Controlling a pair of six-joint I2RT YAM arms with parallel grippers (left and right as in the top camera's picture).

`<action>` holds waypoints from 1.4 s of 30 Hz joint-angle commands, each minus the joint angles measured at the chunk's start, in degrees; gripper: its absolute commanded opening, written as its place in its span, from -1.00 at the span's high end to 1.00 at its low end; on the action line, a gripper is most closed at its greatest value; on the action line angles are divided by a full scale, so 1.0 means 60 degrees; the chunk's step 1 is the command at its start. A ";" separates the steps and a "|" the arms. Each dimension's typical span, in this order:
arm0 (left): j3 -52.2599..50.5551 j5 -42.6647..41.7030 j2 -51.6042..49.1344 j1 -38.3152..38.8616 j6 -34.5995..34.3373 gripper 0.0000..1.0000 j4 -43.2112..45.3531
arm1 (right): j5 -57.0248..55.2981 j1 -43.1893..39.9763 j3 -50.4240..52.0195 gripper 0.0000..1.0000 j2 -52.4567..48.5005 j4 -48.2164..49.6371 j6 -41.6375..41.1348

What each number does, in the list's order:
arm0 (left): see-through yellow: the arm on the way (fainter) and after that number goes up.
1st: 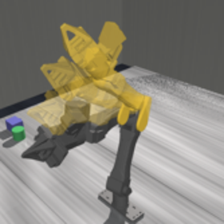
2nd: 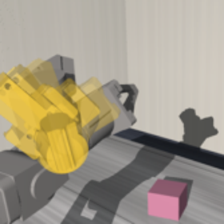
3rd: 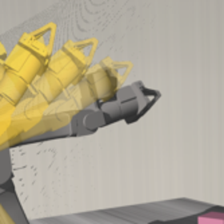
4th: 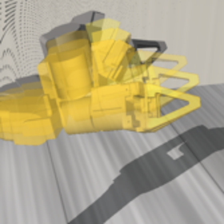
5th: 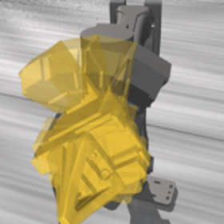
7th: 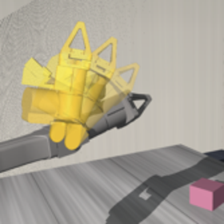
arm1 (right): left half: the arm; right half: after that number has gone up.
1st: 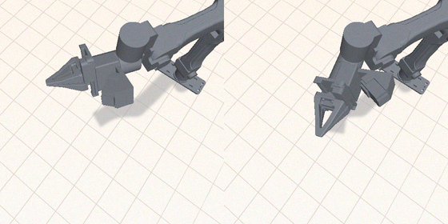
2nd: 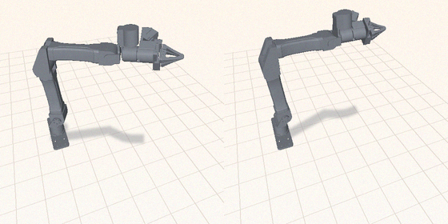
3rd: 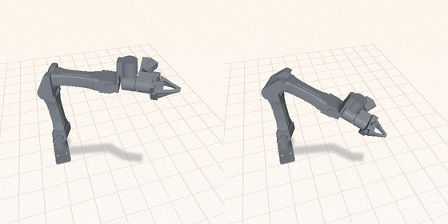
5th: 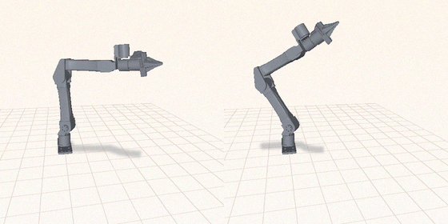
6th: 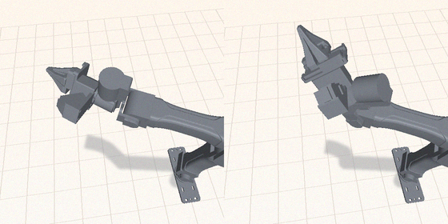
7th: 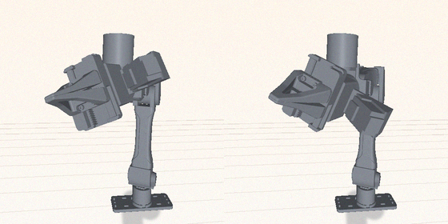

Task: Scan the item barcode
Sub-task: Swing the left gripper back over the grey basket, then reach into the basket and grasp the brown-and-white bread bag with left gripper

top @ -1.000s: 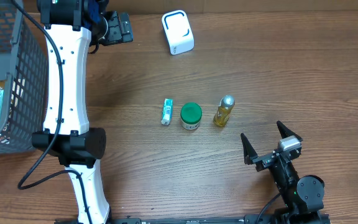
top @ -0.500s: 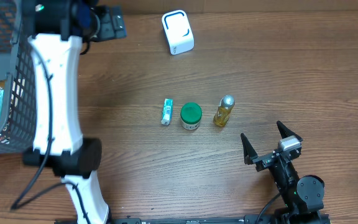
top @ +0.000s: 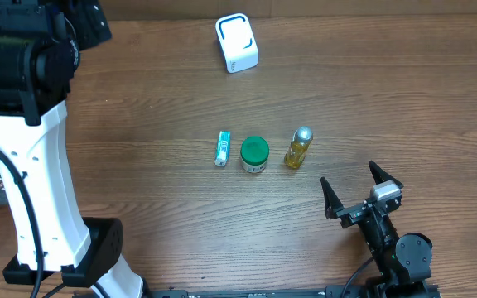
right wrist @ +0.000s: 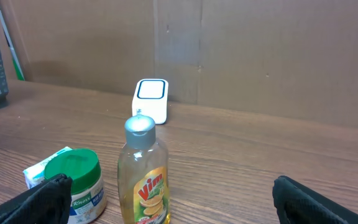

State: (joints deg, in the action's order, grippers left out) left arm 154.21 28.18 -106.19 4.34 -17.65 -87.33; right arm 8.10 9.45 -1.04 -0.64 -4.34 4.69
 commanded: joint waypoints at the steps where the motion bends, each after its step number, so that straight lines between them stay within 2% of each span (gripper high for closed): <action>1: 0.0029 0.1162 -0.0069 -0.0106 -0.0124 -0.99 0.0208 | -0.0091 -0.0033 0.0091 -1.00 0.0066 0.0029 0.0033; 6: 0.0029 0.1333 -0.0069 -0.0095 -0.0018 -0.99 0.0579 | -0.0091 -0.0033 0.0091 -1.00 0.0066 0.0029 0.0033; 8: 0.0018 0.1457 -0.0076 -0.0135 0.0401 -0.99 0.0590 | -0.0091 -0.0033 0.0091 -1.00 0.0066 0.0029 0.0033; 14: 0.0000 0.0933 -0.0146 -0.0798 0.0554 -0.99 0.0597 | -0.0091 -0.0033 0.0091 -1.00 0.0066 0.0029 0.0033; 28: -0.0747 -0.0357 -0.0168 -0.3687 0.0331 -0.99 0.0098 | -0.0091 -0.0033 0.0091 -1.00 0.0066 0.0029 0.0033; 42: -0.3344 -0.1217 -0.0178 -0.6047 0.0339 -0.99 0.1297 | -0.0091 -0.0033 0.0091 -1.00 0.0066 0.0029 0.0033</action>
State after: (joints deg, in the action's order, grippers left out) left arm 136.86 22.37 -106.56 -29.85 -15.25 -80.58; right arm 8.08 9.45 -1.04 -0.64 -4.36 4.73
